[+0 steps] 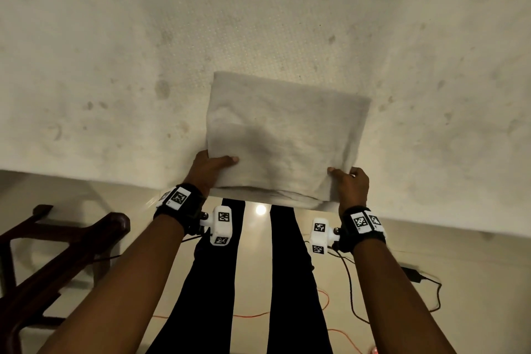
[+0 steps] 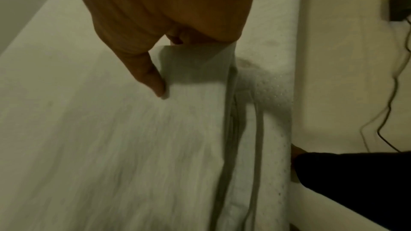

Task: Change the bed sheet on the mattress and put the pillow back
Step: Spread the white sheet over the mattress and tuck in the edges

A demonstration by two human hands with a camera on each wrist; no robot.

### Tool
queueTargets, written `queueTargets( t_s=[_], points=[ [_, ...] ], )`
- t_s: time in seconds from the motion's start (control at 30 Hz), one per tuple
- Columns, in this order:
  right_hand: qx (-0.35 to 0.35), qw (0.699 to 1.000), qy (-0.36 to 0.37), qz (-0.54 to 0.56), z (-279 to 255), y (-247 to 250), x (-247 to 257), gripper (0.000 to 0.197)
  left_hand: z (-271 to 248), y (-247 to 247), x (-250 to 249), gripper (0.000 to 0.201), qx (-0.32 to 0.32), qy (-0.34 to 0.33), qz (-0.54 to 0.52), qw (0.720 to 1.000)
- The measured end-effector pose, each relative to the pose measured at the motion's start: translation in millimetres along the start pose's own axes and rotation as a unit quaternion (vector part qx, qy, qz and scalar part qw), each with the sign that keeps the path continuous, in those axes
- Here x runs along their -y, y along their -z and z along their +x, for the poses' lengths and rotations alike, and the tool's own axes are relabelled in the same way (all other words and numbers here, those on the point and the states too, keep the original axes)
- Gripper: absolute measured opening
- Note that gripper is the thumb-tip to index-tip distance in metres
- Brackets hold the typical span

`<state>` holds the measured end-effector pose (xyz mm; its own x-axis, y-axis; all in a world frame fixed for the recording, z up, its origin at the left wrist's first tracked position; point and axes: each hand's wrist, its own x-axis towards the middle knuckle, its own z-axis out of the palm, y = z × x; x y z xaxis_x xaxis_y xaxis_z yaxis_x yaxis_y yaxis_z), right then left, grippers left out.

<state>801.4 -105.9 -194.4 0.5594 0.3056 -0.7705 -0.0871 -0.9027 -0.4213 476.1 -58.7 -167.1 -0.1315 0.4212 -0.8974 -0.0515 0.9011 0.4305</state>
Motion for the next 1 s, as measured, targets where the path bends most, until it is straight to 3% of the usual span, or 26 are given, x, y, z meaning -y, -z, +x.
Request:
queueTargets(
  t_s=[0.07, 0.13, 0.2, 0.27, 0.33, 0.37, 0.47, 0.53, 0.6, 0.67, 0.73, 0.8, 1.0],
  points=[
    [0.046, 0.996, -0.05, 0.065, 0, 8, 4, 0.059, -6, -3, -13, 0.068, 0.024, 0.002, -0.018, 1.0],
    [0.085, 0.992, -0.07, 0.066, -1, 15, 10, 0.053, -13, -8, -26, 0.064, 0.049, 0.005, -0.044, 0.998],
    [0.029, 0.997, -0.042, -0.061, -5, 18, 19, 0.039, -19, -14, -38, 0.051, 0.07, 0.027, -0.093, 0.993],
    [-0.093, 0.972, 0.024, -0.217, -15, 18, 28, 0.035, -24, -20, -48, 0.045, 0.079, 0.037, -0.138, 0.987],
    [-0.161, 0.952, 0.095, -0.244, -39, 13, 38, 0.027, -26, -28, -54, 0.054, 0.08, 0.031, -0.17, 0.982],
    [-0.15, 0.956, 0.109, -0.227, -53, 7, 42, 0.033, -26, -32, -56, 0.058, 0.076, 0.027, -0.182, 0.98],
    [-0.018, 0.999, -0.01, -0.027, -105, -21, 42, 0.074, -33, -43, -63, 0.047, 0.066, 0.024, -0.213, 0.974],
    [0.121, 0.977, -0.139, 0.106, -128, -39, 32, 0.094, -38, -47, -66, 0.028, 0.065, 0.024, -0.221, 0.973],
    [0.224, 0.928, -0.22, 0.201, -135, -52, 22, 0.107, -42, -46, -67, 0.027, 0.063, 0.025, -0.224, 0.972],
    [0.22, 0.883, -0.238, 0.34, -132, -60, 20, 0.094, -43, -41, -66, 0.045, 0.072, 0.016, -0.225, 0.972],
    [0.132, 0.847, -0.223, 0.463, -120, -61, 27, 0.057, -43, -38, -68, 0.057, 0.073, 0.007, -0.217, 0.973],
    [0.05, 0.818, -0.192, 0.54, -101, -53, 34, 0.03, -43, -33, -68, 0.056, 0.068, 0.007, -0.201, 0.977],
    [0.017, 0.881, -0.242, 0.405, -53, -6, 61, 0.037, -50, -23, -75, 0.042, 0.068, 0.003, -0.166, 0.984]
  ],
)
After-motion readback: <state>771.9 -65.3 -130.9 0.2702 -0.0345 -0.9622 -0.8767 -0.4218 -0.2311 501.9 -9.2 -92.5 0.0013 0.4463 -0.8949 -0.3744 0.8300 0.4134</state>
